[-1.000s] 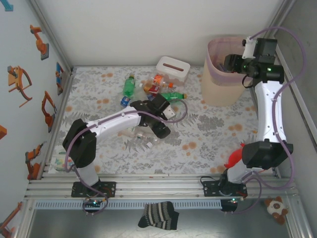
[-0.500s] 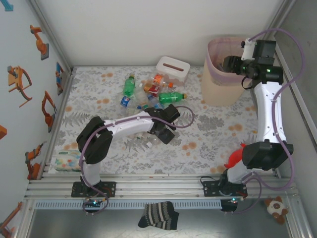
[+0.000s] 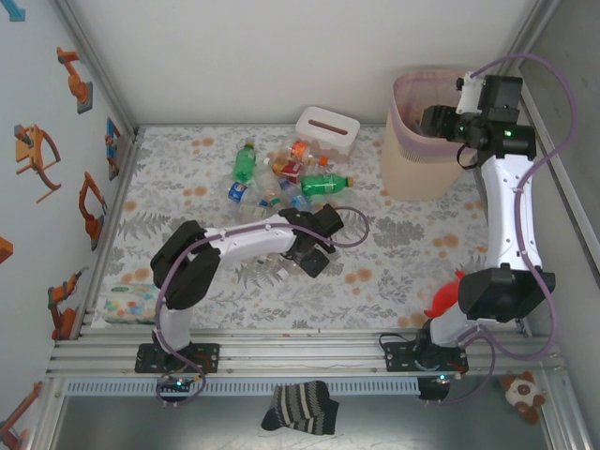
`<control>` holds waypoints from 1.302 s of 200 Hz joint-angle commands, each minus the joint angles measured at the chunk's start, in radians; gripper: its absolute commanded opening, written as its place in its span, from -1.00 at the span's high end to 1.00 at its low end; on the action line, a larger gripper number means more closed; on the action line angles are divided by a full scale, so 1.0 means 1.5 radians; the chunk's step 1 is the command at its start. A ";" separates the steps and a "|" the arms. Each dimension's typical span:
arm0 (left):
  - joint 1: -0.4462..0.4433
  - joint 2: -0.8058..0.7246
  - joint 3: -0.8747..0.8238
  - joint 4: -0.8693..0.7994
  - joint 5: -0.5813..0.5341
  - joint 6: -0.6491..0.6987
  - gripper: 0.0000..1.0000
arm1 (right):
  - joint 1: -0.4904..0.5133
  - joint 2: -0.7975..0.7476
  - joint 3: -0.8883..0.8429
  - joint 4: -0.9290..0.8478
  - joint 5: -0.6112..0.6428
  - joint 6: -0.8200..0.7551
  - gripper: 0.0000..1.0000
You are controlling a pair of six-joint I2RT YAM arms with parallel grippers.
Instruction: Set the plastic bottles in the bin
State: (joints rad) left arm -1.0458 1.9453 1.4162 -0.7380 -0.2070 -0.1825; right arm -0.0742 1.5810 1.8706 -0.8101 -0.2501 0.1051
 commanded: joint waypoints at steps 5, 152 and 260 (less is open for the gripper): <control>-0.004 0.019 -0.006 -0.012 0.016 -0.019 -0.55 | 0.007 -0.010 0.011 0.007 -0.010 0.007 -0.39; -0.005 0.041 -0.010 -0.006 0.022 -0.025 -0.21 | 0.025 -0.018 0.003 0.009 -0.012 0.014 -0.38; 0.020 -0.126 -0.019 0.109 0.021 -0.005 -0.11 | 0.088 -0.094 -0.107 0.085 -0.100 0.094 -0.37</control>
State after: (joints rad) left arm -1.0374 1.8458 1.4021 -0.6529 -0.1829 -0.2058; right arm 0.0246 1.4902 1.7489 -0.7448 -0.3470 0.1936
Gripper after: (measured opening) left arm 0.600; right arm 0.685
